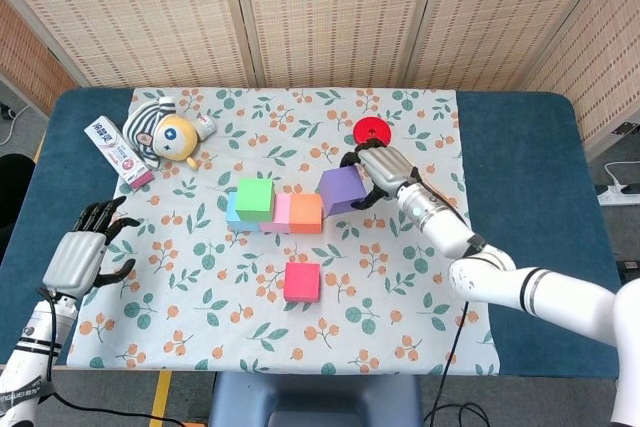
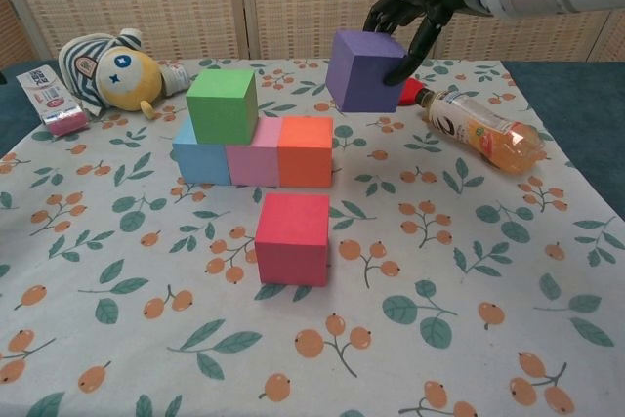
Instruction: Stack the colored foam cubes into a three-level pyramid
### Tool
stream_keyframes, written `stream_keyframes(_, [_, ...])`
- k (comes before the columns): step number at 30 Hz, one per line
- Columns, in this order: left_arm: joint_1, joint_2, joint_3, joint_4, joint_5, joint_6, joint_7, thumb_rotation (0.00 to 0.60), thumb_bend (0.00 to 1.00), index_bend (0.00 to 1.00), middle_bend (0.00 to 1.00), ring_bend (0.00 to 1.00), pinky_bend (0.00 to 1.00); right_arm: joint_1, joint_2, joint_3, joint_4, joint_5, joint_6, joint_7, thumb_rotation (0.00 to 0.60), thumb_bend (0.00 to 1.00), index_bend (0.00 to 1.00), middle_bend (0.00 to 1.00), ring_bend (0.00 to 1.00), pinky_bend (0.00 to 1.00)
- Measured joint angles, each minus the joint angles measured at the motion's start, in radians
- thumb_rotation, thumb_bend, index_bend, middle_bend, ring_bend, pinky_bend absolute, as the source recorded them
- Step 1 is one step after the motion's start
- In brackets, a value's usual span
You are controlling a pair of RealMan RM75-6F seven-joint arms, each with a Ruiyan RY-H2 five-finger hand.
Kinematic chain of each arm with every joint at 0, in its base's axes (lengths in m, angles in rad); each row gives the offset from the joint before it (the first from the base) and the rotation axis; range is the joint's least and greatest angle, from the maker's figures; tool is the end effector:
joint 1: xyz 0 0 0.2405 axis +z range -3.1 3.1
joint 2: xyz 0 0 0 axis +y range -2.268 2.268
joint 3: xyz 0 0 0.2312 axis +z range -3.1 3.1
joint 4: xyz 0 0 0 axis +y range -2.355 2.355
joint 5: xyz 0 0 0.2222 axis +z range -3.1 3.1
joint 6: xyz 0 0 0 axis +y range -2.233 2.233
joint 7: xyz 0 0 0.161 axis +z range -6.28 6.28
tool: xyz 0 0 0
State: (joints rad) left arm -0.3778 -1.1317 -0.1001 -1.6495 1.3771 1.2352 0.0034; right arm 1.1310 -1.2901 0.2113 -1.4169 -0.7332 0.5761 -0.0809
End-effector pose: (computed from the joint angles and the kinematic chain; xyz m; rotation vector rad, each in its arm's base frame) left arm -0.2388 0.2842 0.1063 -1.5646 -0.9612 -0.9799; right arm -0.0644 -0.4407 0.0271 1.8815 -1.2045 0.8974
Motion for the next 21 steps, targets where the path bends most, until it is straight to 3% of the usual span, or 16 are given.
stream_keyframes(6, [0.012, 0.002, 0.012, 0.001, 0.029, 0.016, -0.014, 0.6, 0.33, 0.28, 0.02, 0.0, 0.02, 0.098, 0.0, -0.037, -0.1, 0.261, 0.121, -0.198, 0.6, 0.15, 0.41, 0.35, 0.13, 0.0])
stream_keyframes(12, [0.018, 0.0, 0.013, 0.019, 0.04, 0.031, -0.014, 0.6, 0.33, 0.28, 0.02, 0.0, 0.02, 0.196, -0.072, -0.057, -0.111, 0.451, 0.238, -0.359, 0.6, 0.15, 0.41, 0.35, 0.13, 0.0])
stream_keyframes(21, [0.034, -0.014, 0.013, 0.055, 0.053, 0.059, -0.02, 0.6, 0.33, 0.28, 0.02, 0.0, 0.02, 0.259, -0.175, -0.032, -0.046, 0.561, 0.272, -0.457, 0.6, 0.15, 0.41, 0.35, 0.13, 0.0])
